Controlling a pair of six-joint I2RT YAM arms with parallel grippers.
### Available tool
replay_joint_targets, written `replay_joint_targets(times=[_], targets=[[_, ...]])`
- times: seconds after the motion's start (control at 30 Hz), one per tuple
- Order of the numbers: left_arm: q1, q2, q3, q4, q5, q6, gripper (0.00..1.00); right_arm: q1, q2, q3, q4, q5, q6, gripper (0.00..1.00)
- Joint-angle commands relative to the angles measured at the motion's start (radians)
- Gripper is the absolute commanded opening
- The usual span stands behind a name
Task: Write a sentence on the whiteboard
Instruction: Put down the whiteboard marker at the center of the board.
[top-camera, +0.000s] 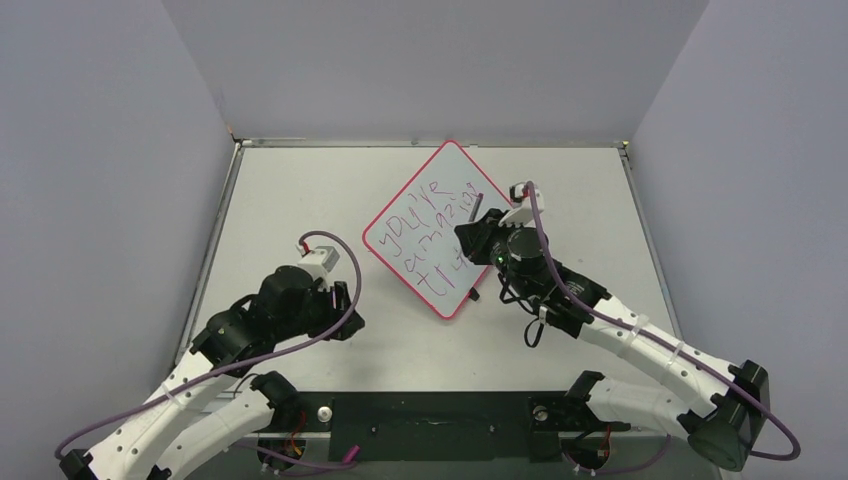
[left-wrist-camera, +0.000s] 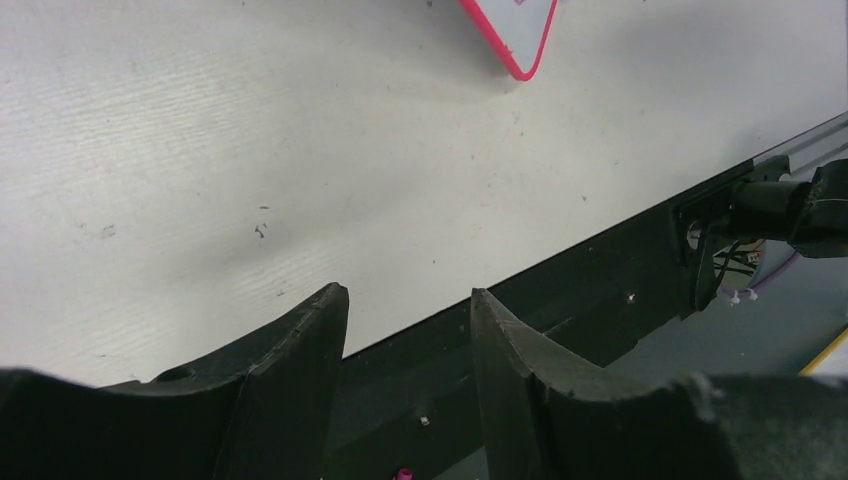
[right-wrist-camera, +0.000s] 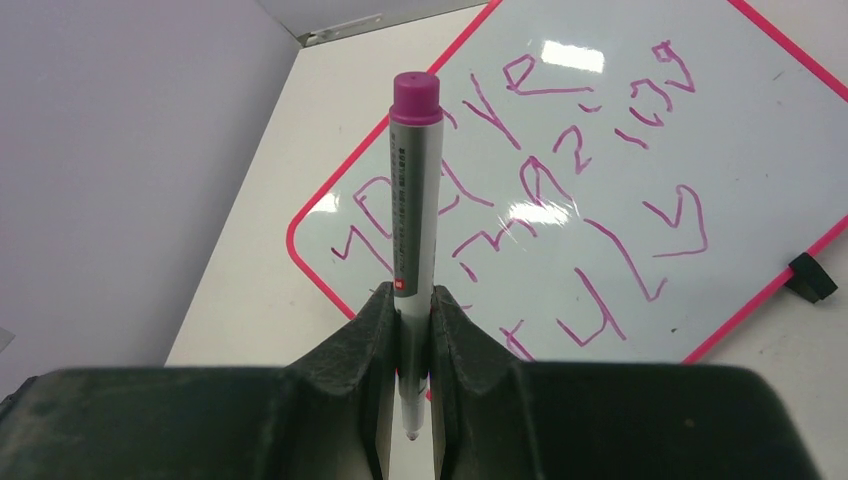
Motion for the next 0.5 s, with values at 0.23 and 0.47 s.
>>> replay_joint_targets(times=[0.23,0.47], targets=[[-0.396,0.160,0.060,-0.239,-0.149,-0.247,0.45,0.000,-0.135,-0.164,-0.043,0.087,0.065,0.00],[-0.832,0.335,0.079,-0.320,-0.334,-0.514,0.46,0.005,-0.221,-0.241,-0.053,0.098,0.101,0.00]])
